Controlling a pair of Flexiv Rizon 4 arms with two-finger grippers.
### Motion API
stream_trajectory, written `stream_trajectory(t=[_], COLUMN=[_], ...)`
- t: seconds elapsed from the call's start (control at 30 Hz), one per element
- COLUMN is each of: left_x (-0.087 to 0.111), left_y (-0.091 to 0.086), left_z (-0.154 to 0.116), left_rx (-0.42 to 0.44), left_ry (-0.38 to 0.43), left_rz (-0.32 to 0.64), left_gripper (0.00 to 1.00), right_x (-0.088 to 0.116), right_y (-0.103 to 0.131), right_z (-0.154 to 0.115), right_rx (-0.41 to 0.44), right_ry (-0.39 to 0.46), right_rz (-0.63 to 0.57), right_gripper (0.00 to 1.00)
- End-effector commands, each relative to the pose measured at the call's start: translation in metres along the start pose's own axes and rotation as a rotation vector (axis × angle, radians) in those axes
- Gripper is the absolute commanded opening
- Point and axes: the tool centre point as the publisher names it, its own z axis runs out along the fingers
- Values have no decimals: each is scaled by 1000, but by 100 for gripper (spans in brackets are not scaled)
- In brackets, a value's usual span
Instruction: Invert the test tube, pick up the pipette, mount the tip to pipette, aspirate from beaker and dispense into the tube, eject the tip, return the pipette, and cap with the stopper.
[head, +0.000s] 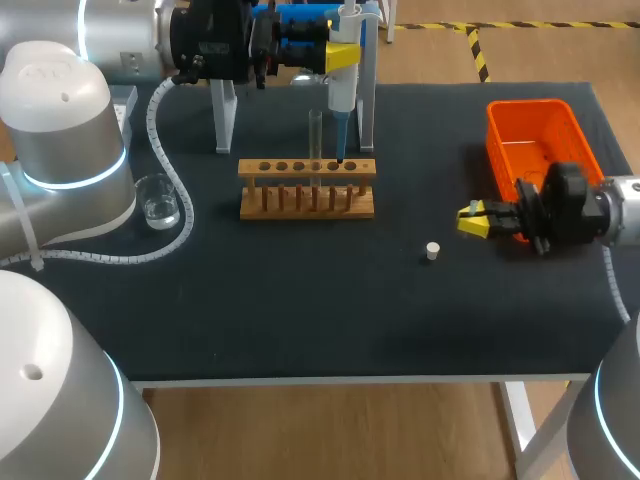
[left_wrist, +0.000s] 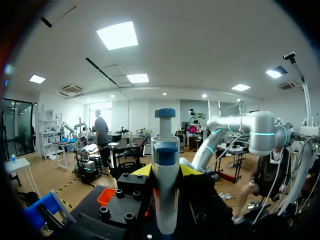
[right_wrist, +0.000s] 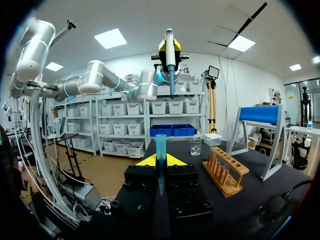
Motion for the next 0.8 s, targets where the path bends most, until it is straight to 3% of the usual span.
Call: stream_trajectory(t=[0.03,0.8], left_x=[0,0], left_y=[0,0], left_z=[-1,-1], left_rx=[1,1], left_ry=[2,2], left_rz=[1,1], left_gripper=[0,0], right_x=[-1,-15], right_y=[5,37], right_z=[21,112], right_rx=[5,-18], right_ry=[-4,74], right_rz=[-9,-70], right_gripper=[0,0])
